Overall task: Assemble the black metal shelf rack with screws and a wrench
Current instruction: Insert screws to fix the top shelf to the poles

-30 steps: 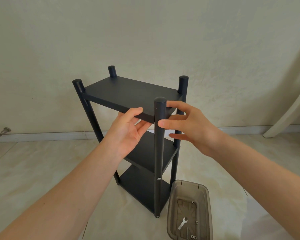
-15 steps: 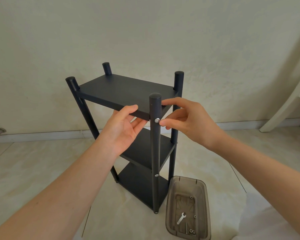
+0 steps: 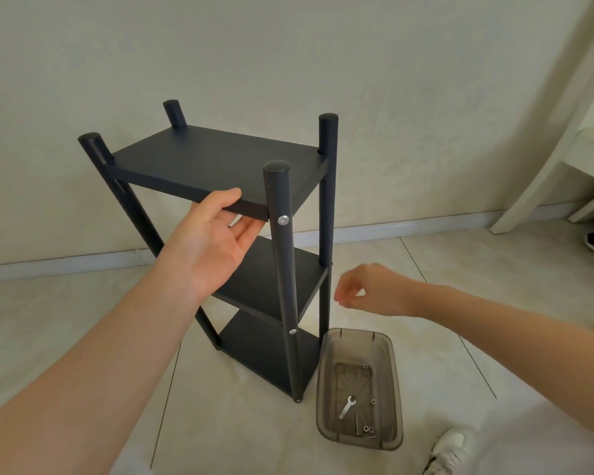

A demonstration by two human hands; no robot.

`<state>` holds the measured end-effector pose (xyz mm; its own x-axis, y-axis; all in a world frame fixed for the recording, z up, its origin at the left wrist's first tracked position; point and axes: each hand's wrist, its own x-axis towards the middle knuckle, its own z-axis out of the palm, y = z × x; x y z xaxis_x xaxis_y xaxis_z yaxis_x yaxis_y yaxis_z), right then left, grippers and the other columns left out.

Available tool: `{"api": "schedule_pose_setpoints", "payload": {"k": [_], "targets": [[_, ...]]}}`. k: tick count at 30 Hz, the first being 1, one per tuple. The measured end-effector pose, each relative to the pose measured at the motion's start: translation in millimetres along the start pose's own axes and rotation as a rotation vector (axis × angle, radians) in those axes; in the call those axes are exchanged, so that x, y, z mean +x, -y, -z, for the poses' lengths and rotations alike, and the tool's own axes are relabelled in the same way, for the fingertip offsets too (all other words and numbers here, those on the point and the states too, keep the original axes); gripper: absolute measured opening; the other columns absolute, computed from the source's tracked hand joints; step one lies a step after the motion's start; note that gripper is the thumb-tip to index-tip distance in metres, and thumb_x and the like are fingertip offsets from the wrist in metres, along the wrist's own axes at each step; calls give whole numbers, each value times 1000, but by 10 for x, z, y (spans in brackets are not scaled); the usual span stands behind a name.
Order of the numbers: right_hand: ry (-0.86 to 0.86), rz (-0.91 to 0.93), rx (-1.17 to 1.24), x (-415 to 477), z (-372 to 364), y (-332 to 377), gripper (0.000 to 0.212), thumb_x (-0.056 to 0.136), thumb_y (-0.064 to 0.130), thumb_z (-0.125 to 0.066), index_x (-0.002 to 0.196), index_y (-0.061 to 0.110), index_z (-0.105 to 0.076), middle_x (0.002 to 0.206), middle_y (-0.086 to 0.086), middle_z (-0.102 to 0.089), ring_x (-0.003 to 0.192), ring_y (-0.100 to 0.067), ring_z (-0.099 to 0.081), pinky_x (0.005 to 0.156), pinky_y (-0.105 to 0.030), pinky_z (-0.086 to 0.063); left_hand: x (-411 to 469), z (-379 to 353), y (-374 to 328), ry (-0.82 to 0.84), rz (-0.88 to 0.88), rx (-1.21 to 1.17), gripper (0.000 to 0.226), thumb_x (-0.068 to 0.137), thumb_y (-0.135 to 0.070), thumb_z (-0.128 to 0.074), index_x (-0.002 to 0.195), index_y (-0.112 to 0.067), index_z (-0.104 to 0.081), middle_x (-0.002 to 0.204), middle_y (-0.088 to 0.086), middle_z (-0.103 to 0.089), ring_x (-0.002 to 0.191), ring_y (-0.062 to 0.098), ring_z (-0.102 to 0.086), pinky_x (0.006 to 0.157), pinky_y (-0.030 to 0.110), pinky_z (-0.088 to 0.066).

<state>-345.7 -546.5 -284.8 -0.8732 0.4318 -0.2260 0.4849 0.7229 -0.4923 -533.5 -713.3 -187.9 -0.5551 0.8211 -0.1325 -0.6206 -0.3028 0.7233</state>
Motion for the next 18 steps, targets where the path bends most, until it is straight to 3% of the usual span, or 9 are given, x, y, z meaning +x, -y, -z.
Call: {"api": "schedule_pose_setpoints", "payload": {"k": [3,6,9,14,18], "targets": [[181,-135,-43,135,-317,-330,21,91,20,-60,109,18,-71,117,0,-65,104,-16,-59,94,-27,-47,-2,23,2,12,-2,5,45,82,-10,-72,120,-12,-48,120,12,-68,105,26,-72,75,31,-60],[209,-228,4,255,-696,-580,19,91,20,-60,104,16,-72,114,-2,-66,103,-19,-61,93,-30,-51,-23,23,6,23,-6,27,20,91,-10,-66,107,-11,-54,110,9,-74,108,26,-71,78,32,-60],[278,-296,4,347,-1146,-780,23,92,22,-59,104,9,-72,111,-10,-69,104,-25,-64,95,-36,-53,-52,1,1,27,-24,6,18,91,-9,-65,103,-12,-51,103,7,-75,110,26,-70,84,33,-59],[340,-362,-29,431,-1820,-1050,22,98,16,-50,110,6,-66,93,-6,-62,87,-20,-55,72,-23,-46,-94,-1,7,5,-36,18,10,92,-10,-63,96,-12,-54,99,5,-75,108,23,-71,84,32,-59],[452,-411,-81,429,-2249,-1224,25,97,17,-55,115,3,-64,115,-13,-66,102,-27,-63,79,-28,-47,-111,5,11,3,-41,23,11,91,-10,-63,97,-11,-55,110,6,-71,111,24,-70,83,32,-59]]}}
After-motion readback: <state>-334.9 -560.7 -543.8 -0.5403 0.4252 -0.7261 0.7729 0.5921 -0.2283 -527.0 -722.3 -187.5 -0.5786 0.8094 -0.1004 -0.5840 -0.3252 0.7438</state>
